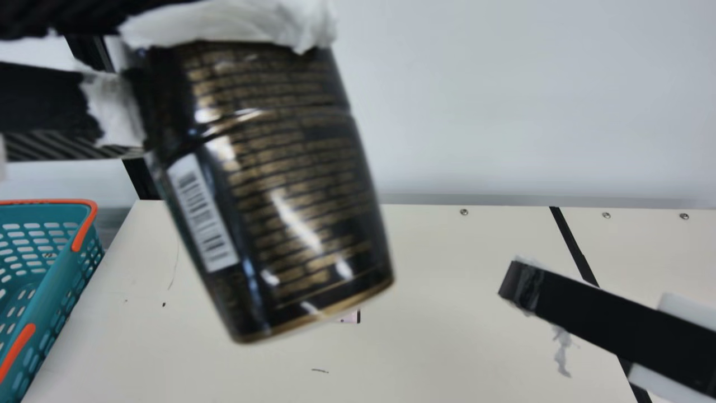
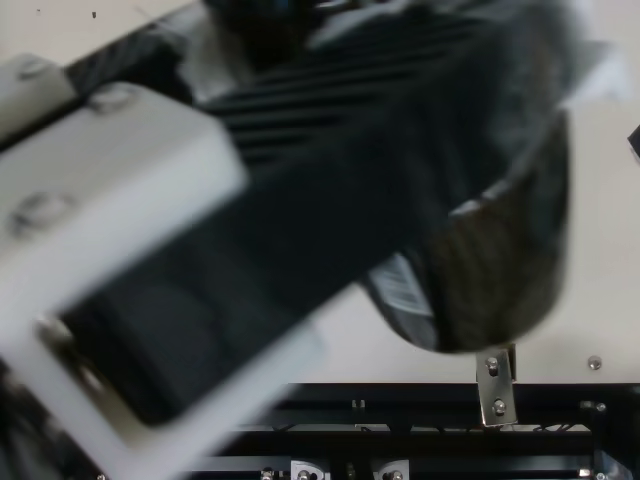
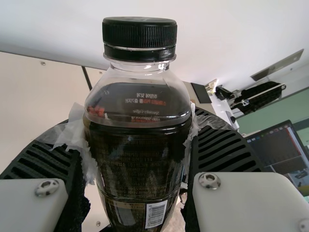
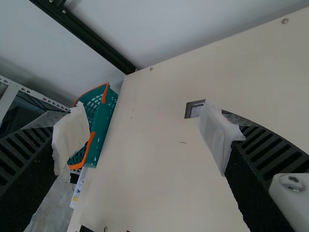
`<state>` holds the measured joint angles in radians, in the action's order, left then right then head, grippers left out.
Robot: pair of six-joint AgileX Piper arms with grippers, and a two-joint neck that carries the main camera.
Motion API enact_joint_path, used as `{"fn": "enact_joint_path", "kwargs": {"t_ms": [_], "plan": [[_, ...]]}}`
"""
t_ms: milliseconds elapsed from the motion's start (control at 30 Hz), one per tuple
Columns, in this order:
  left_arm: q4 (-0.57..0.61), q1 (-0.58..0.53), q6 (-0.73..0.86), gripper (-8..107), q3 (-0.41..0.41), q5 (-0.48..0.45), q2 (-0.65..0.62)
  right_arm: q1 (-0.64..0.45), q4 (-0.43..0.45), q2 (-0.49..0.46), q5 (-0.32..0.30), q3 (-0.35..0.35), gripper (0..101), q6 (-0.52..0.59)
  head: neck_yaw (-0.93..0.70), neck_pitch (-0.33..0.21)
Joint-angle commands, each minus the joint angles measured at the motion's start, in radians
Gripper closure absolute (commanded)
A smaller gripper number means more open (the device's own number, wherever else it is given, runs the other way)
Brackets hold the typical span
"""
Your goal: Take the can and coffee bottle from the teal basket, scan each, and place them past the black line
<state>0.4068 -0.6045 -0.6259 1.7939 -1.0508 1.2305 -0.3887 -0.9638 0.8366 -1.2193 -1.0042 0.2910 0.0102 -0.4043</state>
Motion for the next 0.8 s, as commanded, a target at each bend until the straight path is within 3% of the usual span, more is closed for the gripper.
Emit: {"fn": "enact_joint_path", "kwargs": {"t_ms": [0,267,300,467,767], "plan": [[-0.074,-0.072,-0.071,89,0.014,0.015,0.009,0.0,0.0,0.0,0.0,0.0,0,0.0,0.002,-0.032],[-0.316,-0.25,-0.258,89,0.07,0.054,0.061,0.0,0.0,0.0,0.0,0.0,0,0.0,0.002,-0.032],[-0.236,-0.207,-0.207,89,0.063,0.054,0.053,0.0,0.0,0.0,0.0,0.0,0,0.0,0.002,-0.032],[-0.316,-0.25,-0.258,89,0.07,0.059,0.061,0.0,0.0,0.0,0.0,0.0,0,0.0,0.002,-0.032],[-0.317,-0.25,-0.258,89,0.07,0.054,0.061,0.0,0.0,0.0,0.0,0.0,0,0.0,0.002,-0.032]]}}
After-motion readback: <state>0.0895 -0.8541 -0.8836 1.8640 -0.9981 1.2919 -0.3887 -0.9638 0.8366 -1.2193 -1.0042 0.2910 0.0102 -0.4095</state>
